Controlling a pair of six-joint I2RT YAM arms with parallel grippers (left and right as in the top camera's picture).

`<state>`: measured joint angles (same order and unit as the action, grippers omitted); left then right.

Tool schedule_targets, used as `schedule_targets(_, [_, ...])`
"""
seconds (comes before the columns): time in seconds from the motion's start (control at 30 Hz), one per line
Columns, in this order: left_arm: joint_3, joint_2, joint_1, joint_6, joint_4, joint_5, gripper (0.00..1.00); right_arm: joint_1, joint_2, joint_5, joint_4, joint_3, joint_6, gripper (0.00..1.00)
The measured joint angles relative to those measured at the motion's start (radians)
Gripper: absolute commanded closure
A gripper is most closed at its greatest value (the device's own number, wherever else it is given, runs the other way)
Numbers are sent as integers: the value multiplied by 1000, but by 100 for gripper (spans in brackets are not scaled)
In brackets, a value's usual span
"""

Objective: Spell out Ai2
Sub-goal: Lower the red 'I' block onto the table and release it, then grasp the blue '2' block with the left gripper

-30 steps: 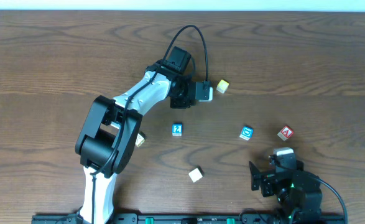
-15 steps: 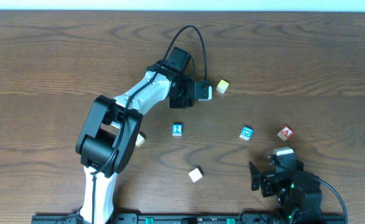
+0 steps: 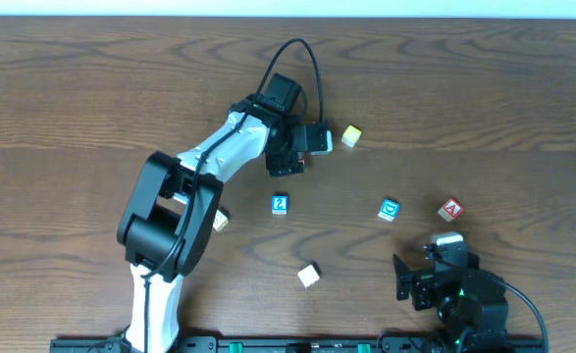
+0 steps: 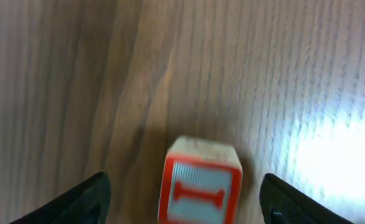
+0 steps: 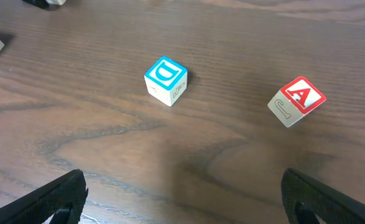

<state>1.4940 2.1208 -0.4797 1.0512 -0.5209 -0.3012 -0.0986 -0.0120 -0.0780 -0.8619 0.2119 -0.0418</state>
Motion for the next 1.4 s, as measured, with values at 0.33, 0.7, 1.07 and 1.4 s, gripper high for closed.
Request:
schedule_targets(0.33, [33,-294,0,-170,-184,93,32,0,0,0,0,0,0,1])
schedule_targets(0.7, [18,-338,-19,-924,-385,78,70,0,0,0,0,0,0,1])
schedule_targets(1.07, [-185,-333,-206,-1304,-342,265,64,0,0,0,0,0,0,1])
schedule_targets(1.4, [-309,-328,-209,-1434,-171,283,28,0,0,0,0,0,0,1])
